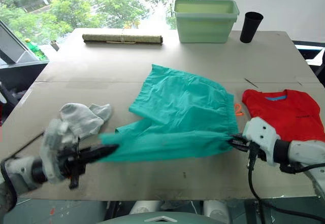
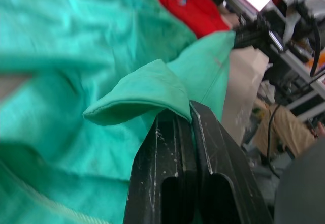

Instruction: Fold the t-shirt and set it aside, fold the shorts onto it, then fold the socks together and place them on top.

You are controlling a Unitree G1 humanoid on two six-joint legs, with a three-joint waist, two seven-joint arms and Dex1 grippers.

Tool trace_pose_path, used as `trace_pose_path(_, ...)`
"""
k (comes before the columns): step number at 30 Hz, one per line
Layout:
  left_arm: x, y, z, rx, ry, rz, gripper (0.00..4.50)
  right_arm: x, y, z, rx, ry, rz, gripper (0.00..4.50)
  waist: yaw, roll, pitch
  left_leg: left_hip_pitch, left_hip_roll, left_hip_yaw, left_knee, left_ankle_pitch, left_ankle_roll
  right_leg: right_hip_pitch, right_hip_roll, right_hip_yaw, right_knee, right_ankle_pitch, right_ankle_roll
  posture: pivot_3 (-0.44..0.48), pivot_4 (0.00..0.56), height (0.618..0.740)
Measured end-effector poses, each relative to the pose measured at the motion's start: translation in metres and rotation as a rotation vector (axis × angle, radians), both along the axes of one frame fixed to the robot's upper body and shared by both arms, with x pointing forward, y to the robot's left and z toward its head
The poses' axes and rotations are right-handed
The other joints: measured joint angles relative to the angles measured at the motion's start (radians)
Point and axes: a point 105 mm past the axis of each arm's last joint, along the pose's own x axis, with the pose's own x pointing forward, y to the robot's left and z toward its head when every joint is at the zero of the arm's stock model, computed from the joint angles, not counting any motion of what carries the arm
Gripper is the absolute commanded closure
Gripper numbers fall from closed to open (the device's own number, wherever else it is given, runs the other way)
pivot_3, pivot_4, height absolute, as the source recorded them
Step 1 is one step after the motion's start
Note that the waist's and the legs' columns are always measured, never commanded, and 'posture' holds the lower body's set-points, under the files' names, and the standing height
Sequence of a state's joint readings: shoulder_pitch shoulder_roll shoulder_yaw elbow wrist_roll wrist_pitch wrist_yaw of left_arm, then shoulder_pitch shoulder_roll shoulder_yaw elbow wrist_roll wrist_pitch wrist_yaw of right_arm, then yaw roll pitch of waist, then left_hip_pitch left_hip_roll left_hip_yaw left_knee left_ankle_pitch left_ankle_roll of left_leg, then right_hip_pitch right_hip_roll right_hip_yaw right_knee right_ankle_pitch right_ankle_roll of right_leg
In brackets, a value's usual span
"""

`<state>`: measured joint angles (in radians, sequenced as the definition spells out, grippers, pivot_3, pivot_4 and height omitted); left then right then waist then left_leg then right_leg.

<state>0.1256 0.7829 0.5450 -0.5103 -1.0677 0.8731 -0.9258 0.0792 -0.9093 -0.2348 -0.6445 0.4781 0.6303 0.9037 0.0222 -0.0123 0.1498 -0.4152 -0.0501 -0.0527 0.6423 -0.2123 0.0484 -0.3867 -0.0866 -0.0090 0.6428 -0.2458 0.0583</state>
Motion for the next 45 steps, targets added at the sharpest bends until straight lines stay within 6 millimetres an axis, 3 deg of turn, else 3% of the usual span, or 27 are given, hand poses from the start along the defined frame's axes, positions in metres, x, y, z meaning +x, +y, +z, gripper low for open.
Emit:
trace_pose_path(2, 0.032, -0.001, 0.027, 0.001, -0.110, 0.040, 4.47, 0.021, 0.000, 0.022, -0.012, -0.055, -0.021, 4.50, -0.002, -0.001, 0.000, 0.000, -0.001, 0.000, 0.001, 0.002, 0.004, 0.001, 0.001, -0.001, 0.000, 0.000, -0.001, 0.000, 0.150, 0.731)
trace_pose_path(5, 0.067, -0.005, 0.043, 0.053, -0.198, 0.094, 4.47, 0.052, -0.001, 0.037, -0.041, -0.106, -0.072, 4.50, -0.007, -0.003, 0.000, 0.001, -0.002, 0.004, -0.002, 0.003, 0.004, 0.000, 0.001, -0.001, -0.001, 0.002, 0.002, 0.000, 0.150, 0.731)
trace_pose_path(7, 0.104, -0.013, 0.052, 0.094, -0.268, 0.149, 4.47, 0.087, -0.002, 0.045, -0.062, -0.147, -0.141, 4.50, -0.009, -0.004, 0.001, -0.002, -0.004, 0.006, -0.005, 0.005, 0.000, -0.004, 0.004, 0.002, -0.002, 0.003, 0.003, 0.000, 0.150, 0.731)
trace_pose_path(11, 0.136, -0.018, 0.048, 0.150, -0.308, 0.211, 4.47, 0.115, -0.002, 0.045, -0.110, -0.161, -0.176, 4.50, -0.011, -0.005, 0.001, -0.005, -0.003, 0.010, -0.009, 0.004, 0.001, -0.009, 0.001, 0.005, -0.004, 0.002, 0.005, 0.000, 0.150, 0.731)
trace_pose_path(17, 0.197, -0.030, 0.028, 0.282, -0.384, 0.337, 4.47, 0.178, 0.002, 0.028, -0.141, -0.118, -0.257, 4.50, -0.014, -0.006, 0.002, -0.003, -0.004, 0.014, -0.009, 0.004, 0.002, -0.009, 0.005, 0.007, -0.001, 0.003, 0.006, 0.000, 0.150, 0.731)
trace_pose_path(18, 0.205, -0.034, 0.026, 0.291, -0.407, 0.356, 4.50, 0.188, 0.002, 0.027, -0.141, -0.121, -0.279, 3.76, -0.015, -0.007, 0.002, -0.003, -0.004, 0.015, -0.008, 0.004, 0.002, -0.009, 0.005, 0.007, 0.000, 0.004, 0.006, 0.000, 0.150, 0.731)
trace_pose_path(21, 0.220, -0.029, 0.008, 0.332, -0.418, 0.433, 3.38, 0.204, -0.006, 0.022, -0.162, -0.146, -0.338, 2.49, -0.016, -0.007, 0.002, -0.003, -0.004, 0.014, -0.007, 0.004, 0.002, -0.010, 0.005, 0.008, 0.000, 0.004, 0.007, 0.000, 0.150, 0.731)
trace_pose_path(24, 0.221, -0.018, -0.007, 0.311, -0.356, 0.476, 1.88, 0.202, -0.021, 0.011, -0.197, -0.140, -0.365, 0.97, -0.017, -0.007, 0.002, -0.009, -0.004, 0.014, -0.007, 0.004, 0.002, -0.016, 0.004, 0.008, 0.001, 0.004, 0.007, 0.000, 0.150, 0.731)
trace_pose_path(27, 0.210, -0.011, -0.006, 0.150, -0.241, 0.466, 1.88, 0.182, -0.028, 0.014, -0.114, -0.130, -0.371, 0.97, -0.023, -0.007, 0.001, -0.020, -0.003, 0.012, -0.006, 0.004, 0.002, -0.026, 0.000, 0.008, 0.009, 0.004, 0.007, 0.000, 0.150, 0.731)
trace_pose_path(29, 0.195, 0.001, 0.003, 0.022, -0.170, 0.462, 1.88, 0.159, -0.022, 0.028, 0.031, -0.139, -0.349, 0.97, -0.035, -0.007, 0.001, -0.021, -0.003, 0.008, -0.006, 0.004, 0.002, -0.026, -0.001, 0.008, 0.010, 0.004, 0.007, 0.000, 0.150, 0.731)
trace_pose_path(30, 0.187, 0.007, 0.018, -0.048, -0.153, 0.453, 1.88, 0.147, -0.016, 0.044, 0.114, -0.162, -0.333, 0.97, -0.041, -0.007, 0.001, -0.019, -0.003, 0.009, -0.006, 0.004, 0.002, -0.025, 0.000, 0.008, 0.009, 0.004, 0.007, 0.000, 0.150, 0.731)
trace_pose_path(31, 0.179, -0.003, 0.035, -0.071, -0.189, 0.429, 1.88, 0.140, -0.009, 0.060, 0.175, -0.230, -0.340, 0.97, -0.040, -0.007, 0.001, -0.016, -0.003, 0.010, -0.006, 0.004, 0.002, -0.022, 0.000, 0.006, 0.003, 0.004, 0.007, 0.000, 0.150, 0.731)
trace_pose_path(32, 0.170, -0.025, 0.045, -0.085, -0.224, 0.399, 1.88, 0.132, 0.008, 0.063, 0.245, -0.285, -0.350, 0.97, -0.036, -0.008, 0.000, -0.011, -0.003, 0.007, -0.004, 0.003, 0.002, -0.017, 0.000, 0.007, 0.005, 0.004, 0.007, 0.000, 0.150, 0.731)
trace_pose_path(33, 0.169, -0.028, 0.046, -0.087, -0.229, 0.393, 1.88, 0.131, 0.011, 0.062, 0.253, -0.289, -0.350, 0.97, -0.034, -0.008, 0.000, -0.008, -0.003, 0.006, -0.005, 0.003, 0.004, -0.014, 0.000, 0.007, 0.004, 0.005, 0.007, 0.000, 0.150, 0.731)
trace_pose_path(36, 0.162, -0.086, 0.024, -0.065, -0.203, 0.343, 1.88, 0.131, 0.048, 0.036, 0.354, -0.251, -0.414, 0.97, -0.021, -0.006, 0.000, 0.001, -0.005, 0.005, -0.005, 0.003, 0.004, -0.005, 0.000, 0.007, 0.005, 0.005, 0.006, 0.000, 0.150, 0.731)
trace_pose_path(39, 0.176, -0.121, -0.022, 0.033, -0.146, 0.426, 1.88, 0.145, 0.065, 0.012, 0.405, -0.235, -0.572, 0.97, -0.011, -0.007, -0.001, 0.000, -0.009, 0.007, -0.004, 0.005, 0.002, -0.010, 0.003, 0.007, 0.012, 0.005, 0.006, 0.000, 0.150, 0.731)
trace_pose_path(42, 0.187, -0.121, -0.050, 0.128, -0.137, 0.511, 1.88, 0.149, 0.064, -0.015, 0.333, -0.207, -0.643, 0.97, -0.011, -0.006, -0.001, 0.000, -0.009, 0.007, -0.006, 0.007, -0.002, -0.011, 0.004, 0.008, 0.011, 0.005, 0.006, 0.000, 0.150, 0.731)
trace_pose_path(44, 0.194, -0.102, -0.082, 0.225, -0.098, 0.614, 1.88, 0.143, 0.050, -0.053, 0.199, -0.164, -0.688, 0.97, -0.011, -0.006, -0.002, -0.001, -0.009, 0.007, -0.008, 0.007, -0.002, -0.012, 0.004, 0.008, 0.010, 0.004, 0.006, 0.000, 0.150, 0.731)
trace_pose_path(45, 0.195, -0.092, -0.087, 0.250, -0.123, 0.644, 1.88, 0.137, 0.045, -0.060, 0.167, -0.167, -0.682, 0.97, -0.012, -0.006, -0.002, -0.001, -0.009, 0.008, -0.008, 0.007, -0.002, -0.014, 0.003, 0.009, 0.010, 0.004, 0.006, 0.000, 0.150, 0.731)
